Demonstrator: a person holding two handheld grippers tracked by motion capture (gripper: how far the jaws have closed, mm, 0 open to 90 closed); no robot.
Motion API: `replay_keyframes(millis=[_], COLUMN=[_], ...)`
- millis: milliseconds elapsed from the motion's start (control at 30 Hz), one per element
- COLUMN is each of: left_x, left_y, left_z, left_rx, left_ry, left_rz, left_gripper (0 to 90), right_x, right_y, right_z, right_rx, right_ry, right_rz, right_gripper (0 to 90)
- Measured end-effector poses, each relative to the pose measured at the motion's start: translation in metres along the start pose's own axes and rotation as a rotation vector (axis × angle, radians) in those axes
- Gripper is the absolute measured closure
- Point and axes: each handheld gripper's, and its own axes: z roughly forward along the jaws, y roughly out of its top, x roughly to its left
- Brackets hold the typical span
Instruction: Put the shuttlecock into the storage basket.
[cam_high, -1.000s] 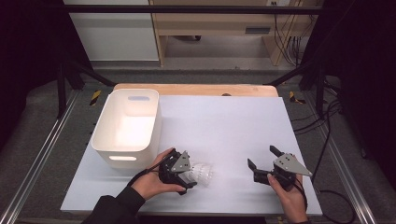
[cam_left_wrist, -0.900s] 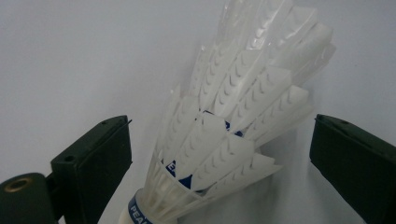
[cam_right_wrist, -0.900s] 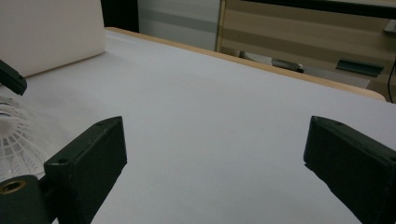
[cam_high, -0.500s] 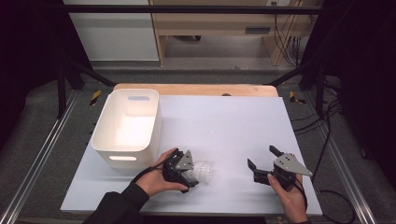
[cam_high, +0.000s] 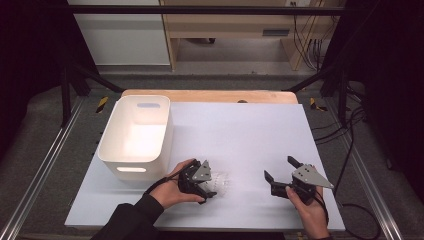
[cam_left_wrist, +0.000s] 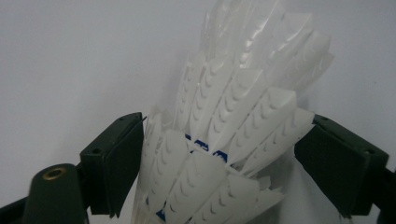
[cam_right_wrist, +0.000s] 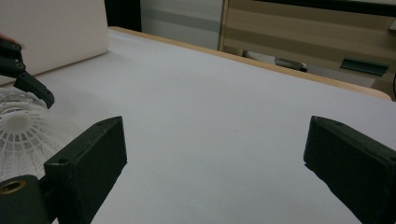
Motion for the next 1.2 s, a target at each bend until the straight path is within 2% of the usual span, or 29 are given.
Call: replay_keyframes(millis=[200,367,1000,1200], left_x=[-0.0017,-0.0013,-0.0015,-0.0022], left_y=[0.0009,0.0018,0.0025,0.0029], left_z=[0.0023,0.0016,-0.0011,-0.0018], left_rx=[0.013,0.013,0.026,0.033], left_ry=[0.005,0.0,0.023,0.039], left_rz=[0.012,0.003,0.014,0.033], left_gripper=[20.6,24.4,47.9,55.7], right_x=[-0.0005,0.0003,0.0003,0.0003], right_y=[0.0,0.0003,0.0005,0.0006], right_z=[0.0001,0.0002,0.0004,0.0003], right_rx=[-0.002,-0.001,-0.003,-0.003], right_ry=[-0.001,0.002,0.003,0.003], right_rz=[-0.003,0.001,0.001,0.001], right_gripper=[5.9,5.9,5.9,6.0])
